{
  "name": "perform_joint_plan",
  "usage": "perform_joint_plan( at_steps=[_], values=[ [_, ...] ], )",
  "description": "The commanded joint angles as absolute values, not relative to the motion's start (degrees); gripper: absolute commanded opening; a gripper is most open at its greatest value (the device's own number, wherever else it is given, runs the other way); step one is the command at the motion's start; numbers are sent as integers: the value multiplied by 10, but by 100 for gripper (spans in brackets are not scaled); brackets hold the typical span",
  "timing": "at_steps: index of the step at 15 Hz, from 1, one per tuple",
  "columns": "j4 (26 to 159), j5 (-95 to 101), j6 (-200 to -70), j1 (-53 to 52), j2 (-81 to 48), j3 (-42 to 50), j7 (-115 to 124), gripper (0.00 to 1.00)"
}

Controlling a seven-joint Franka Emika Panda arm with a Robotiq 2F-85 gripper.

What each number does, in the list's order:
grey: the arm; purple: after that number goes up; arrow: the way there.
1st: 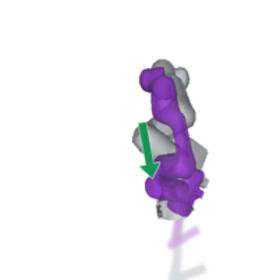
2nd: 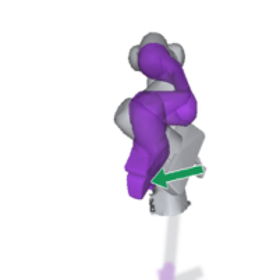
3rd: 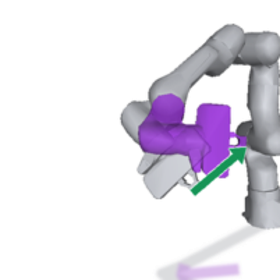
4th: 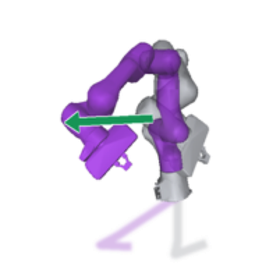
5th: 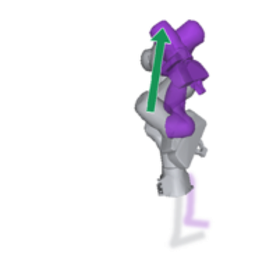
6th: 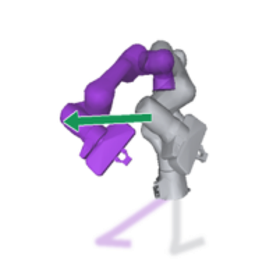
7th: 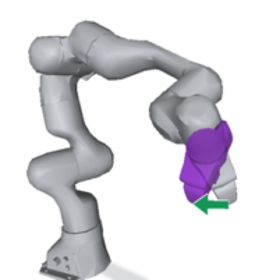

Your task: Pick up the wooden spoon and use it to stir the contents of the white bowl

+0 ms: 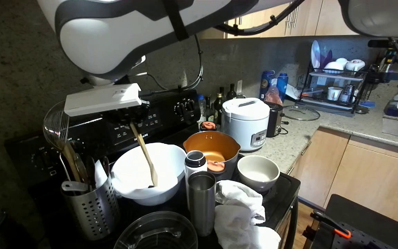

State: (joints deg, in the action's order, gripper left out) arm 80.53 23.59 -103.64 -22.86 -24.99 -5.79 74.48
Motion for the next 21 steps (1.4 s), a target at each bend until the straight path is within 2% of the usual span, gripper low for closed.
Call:
perform_joint_plan(
  at_steps=[1,7,13,15,21],
  values=[
    [778,277,-956,-250,-254,-44,751,5],
    [793,394,-982,-265,-262,-42,815,5],
    [827,315,-1175,-233,-262,-63,876,5],
    [829,280,-1203,-233,-267,-59,855,5],
    [800,180,-1107,-224,-275,-62,759,5]
  ],
)
